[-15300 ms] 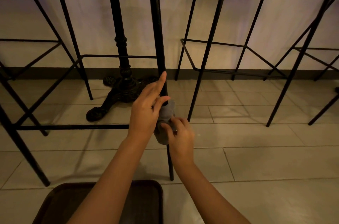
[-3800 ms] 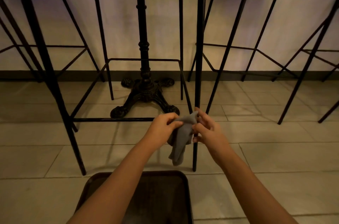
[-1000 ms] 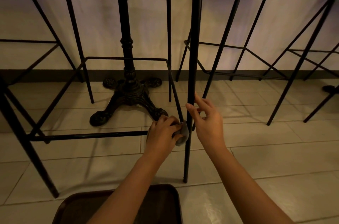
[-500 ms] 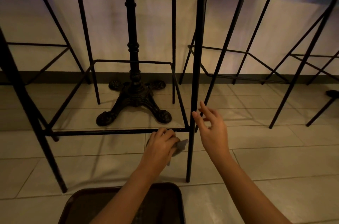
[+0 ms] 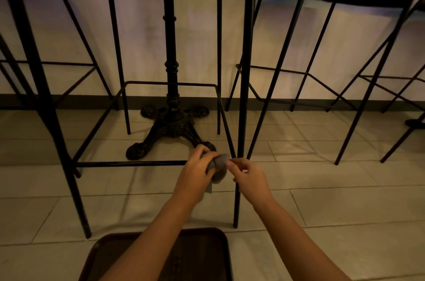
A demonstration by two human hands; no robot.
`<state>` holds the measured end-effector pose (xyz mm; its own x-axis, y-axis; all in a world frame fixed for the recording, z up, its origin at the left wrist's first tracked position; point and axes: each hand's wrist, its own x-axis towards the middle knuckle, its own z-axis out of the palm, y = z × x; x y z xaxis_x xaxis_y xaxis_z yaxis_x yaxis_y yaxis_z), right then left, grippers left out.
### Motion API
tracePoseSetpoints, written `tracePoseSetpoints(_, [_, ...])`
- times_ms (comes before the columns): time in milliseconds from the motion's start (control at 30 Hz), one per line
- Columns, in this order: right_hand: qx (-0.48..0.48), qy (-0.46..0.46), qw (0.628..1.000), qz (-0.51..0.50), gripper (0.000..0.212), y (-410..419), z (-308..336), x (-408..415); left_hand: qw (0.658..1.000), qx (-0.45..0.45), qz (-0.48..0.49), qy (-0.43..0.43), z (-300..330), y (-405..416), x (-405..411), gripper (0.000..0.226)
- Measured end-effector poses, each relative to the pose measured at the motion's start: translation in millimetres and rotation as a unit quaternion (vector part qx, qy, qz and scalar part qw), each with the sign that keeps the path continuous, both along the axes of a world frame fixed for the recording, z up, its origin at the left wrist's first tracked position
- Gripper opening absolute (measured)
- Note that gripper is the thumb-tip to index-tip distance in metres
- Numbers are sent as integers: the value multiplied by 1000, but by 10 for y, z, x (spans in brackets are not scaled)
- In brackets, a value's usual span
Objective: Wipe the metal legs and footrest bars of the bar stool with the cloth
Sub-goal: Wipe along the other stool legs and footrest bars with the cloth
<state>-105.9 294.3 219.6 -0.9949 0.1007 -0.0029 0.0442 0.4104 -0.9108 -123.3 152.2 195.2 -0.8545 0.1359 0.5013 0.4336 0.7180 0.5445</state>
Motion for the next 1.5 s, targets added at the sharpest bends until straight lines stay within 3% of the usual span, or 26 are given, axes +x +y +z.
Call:
tracePoseSetpoints(167, [31, 32, 997, -65, 28, 126, -17, 48, 996, -86, 0, 12, -91, 142, -120, 36])
tracePoseSetpoints(333, [90, 116, 986, -82, 57, 127, 54, -93, 976, -204, 56, 46, -224, 256, -260, 49])
tracePoseSetpoints(467, [127, 194, 972, -47, 66, 3, 173, -270, 959, -236, 114, 110, -331, 316, -315, 38])
tracePoseSetpoints(667, [130, 233, 961, -70, 60, -27, 157, -427, 953, -209, 96, 199, -397, 186, -370, 28])
tracePoseSetpoints(900, [111, 256, 957, -83, 62, -8, 94, -482, 956, -198, 103, 191, -454, -78, -354, 31])
tracePoseSetpoints(1167, [130, 260, 953, -87, 65, -9, 65, -498, 961, -185, 66, 196, -438, 262, -419, 15])
tracePoseSetpoints(1500, [139, 241, 956, -88, 64, 2, 62, -493, 943, -198, 76, 257, -492, -223, -350, 27])
